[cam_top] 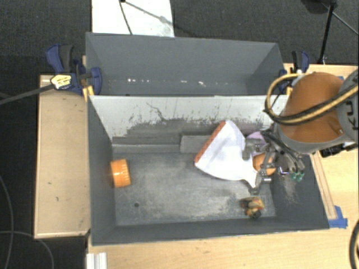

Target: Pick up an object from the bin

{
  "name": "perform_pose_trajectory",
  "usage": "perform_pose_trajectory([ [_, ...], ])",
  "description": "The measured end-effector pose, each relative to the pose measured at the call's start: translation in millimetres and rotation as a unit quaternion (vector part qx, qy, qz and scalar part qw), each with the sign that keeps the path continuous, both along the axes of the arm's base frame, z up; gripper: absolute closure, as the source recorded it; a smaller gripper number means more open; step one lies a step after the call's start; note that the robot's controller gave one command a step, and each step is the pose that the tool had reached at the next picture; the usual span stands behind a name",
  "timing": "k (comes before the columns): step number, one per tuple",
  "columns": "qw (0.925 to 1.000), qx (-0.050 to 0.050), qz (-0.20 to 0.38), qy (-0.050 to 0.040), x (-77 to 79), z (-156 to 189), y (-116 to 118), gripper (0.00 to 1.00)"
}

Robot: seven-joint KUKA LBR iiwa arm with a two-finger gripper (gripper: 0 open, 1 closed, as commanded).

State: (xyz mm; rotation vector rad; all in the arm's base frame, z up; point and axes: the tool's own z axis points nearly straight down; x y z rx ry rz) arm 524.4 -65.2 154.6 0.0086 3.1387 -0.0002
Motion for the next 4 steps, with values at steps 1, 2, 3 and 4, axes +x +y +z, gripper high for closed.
perform_pose_trajectory([
  [1,0.9995,0.0,-0.031,-0.003,21.3,-60.1,-8.8,0.0],
  [2,0.9911,0.001,-0.133,0.0023,17.3,-84.7,-2.9,0.0],
  [3,0.9968,-0.001,-0.08,0.0001,31.5,-83.8,1.9,0.0],
  [4,0.9929,0.001,-0.119,0.0009,22.9,-83.7,-0.9,0.0],
])
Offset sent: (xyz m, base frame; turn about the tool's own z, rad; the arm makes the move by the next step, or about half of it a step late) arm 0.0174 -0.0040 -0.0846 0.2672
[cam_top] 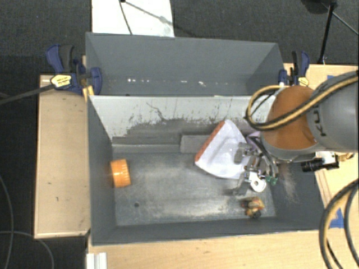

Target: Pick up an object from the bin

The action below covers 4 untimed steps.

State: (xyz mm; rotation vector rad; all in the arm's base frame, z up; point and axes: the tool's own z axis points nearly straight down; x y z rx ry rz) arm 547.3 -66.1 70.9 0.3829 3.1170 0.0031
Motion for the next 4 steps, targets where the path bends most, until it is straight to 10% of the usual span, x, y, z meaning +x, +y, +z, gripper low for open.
perform_pose_trajectory([
  [1,0.9992,-0.002,0.04,-0.0016,9.0,0.1,3.3,1.0],
  [4,0.9992,-0.001,0.04,0.0013,7.3,17.6,3.5,1.0],
])
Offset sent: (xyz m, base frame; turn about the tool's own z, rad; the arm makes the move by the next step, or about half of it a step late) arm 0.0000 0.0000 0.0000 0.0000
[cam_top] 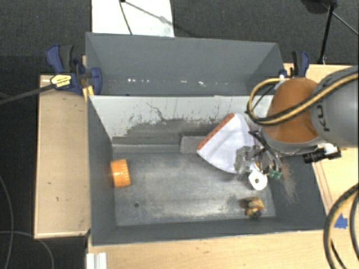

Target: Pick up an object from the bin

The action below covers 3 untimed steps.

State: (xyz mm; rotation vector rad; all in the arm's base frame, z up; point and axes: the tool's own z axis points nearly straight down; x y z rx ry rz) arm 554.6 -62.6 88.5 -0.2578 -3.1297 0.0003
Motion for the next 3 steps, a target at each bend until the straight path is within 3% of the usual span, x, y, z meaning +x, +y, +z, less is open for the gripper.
perform_pose_trajectory([
  [3,1.0,0.0,0.001,-0.0036,1.6,48.4,-0.2,1.0],
])
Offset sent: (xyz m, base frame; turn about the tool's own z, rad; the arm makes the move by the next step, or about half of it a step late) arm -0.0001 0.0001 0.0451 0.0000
